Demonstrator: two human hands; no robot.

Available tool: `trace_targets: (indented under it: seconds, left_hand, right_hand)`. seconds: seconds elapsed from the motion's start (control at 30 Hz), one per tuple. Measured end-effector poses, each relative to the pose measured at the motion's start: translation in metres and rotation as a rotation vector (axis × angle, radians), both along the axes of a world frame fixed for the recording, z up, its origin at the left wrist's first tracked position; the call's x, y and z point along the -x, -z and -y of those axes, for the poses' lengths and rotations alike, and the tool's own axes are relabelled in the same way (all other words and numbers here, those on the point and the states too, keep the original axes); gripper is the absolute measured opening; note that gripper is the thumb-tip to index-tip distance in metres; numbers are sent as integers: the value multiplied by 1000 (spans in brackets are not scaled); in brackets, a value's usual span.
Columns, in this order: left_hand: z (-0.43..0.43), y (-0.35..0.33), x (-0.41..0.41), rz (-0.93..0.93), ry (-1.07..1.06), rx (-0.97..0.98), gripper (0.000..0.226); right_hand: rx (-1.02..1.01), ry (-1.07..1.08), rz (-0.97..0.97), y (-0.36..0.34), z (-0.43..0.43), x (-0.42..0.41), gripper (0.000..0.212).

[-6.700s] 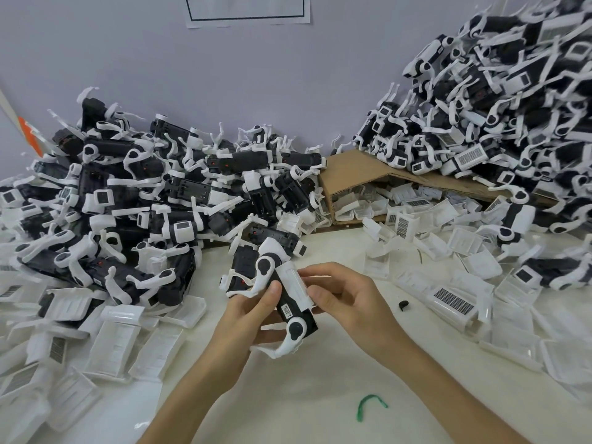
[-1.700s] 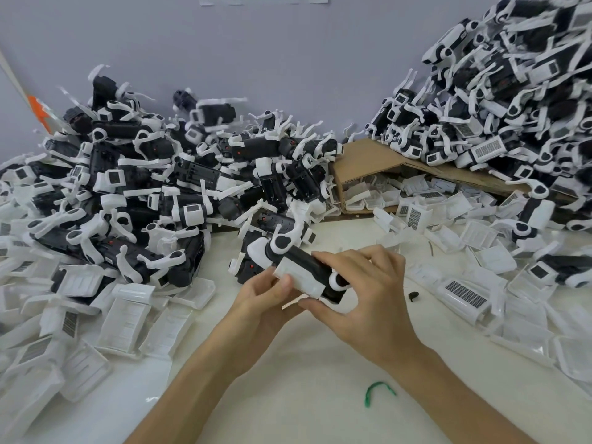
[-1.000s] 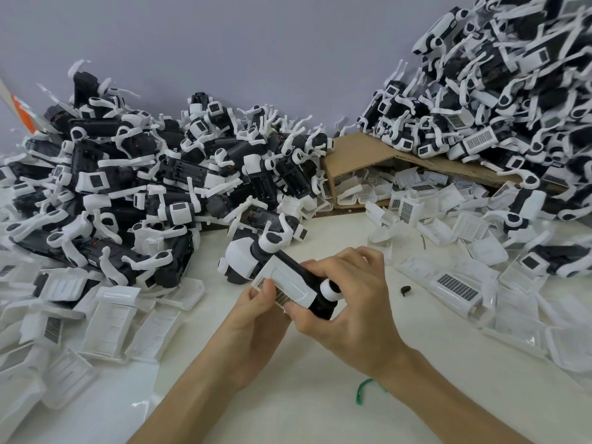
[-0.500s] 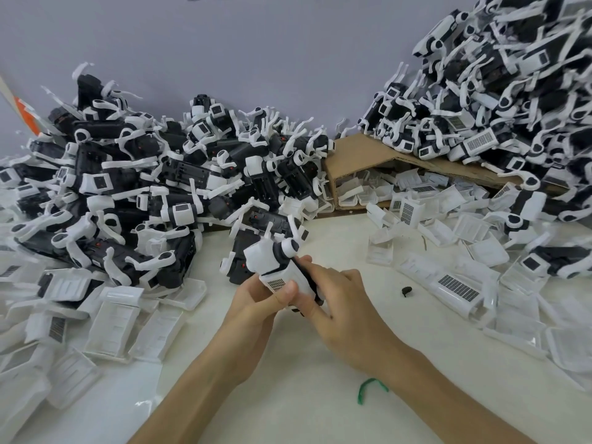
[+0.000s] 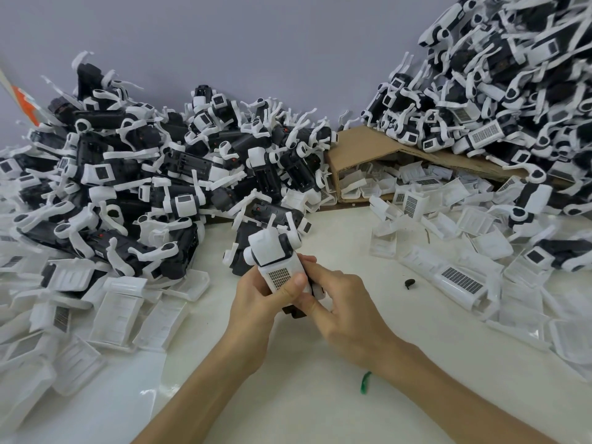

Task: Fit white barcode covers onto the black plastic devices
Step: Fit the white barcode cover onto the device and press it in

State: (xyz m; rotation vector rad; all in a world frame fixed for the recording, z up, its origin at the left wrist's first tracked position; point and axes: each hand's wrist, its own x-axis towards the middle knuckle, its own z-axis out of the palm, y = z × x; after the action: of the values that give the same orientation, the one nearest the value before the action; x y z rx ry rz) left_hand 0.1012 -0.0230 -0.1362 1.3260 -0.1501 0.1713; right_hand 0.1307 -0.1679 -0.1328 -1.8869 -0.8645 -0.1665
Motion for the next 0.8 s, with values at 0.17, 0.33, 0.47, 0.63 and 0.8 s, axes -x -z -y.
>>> trace_targets:
  seconds: [0.17,0.33,0.47,0.63,0.8]
  left_hand:
    - [-5,-7,-7,-10,-68,-76,37]
    - [-15,-8,-5,-6,9,-174,36]
    - [-13,-4,-3,215,-220,-630,20]
    - [-20,-1,-6,367,-235,-1064,31]
    - [-26,1,-11,374,-180,-1150,27]
  right_hand:
    - [-178,-45,-238,-2,-4,-5,31]
    - [-221,-62,-384,-4,-1,-11,32]
    - [-139,155,-62,-6,11,-16,59]
    - [58,113,317,-7,22,-21,70]
    - [229,97,385,-2,20,-23,51]
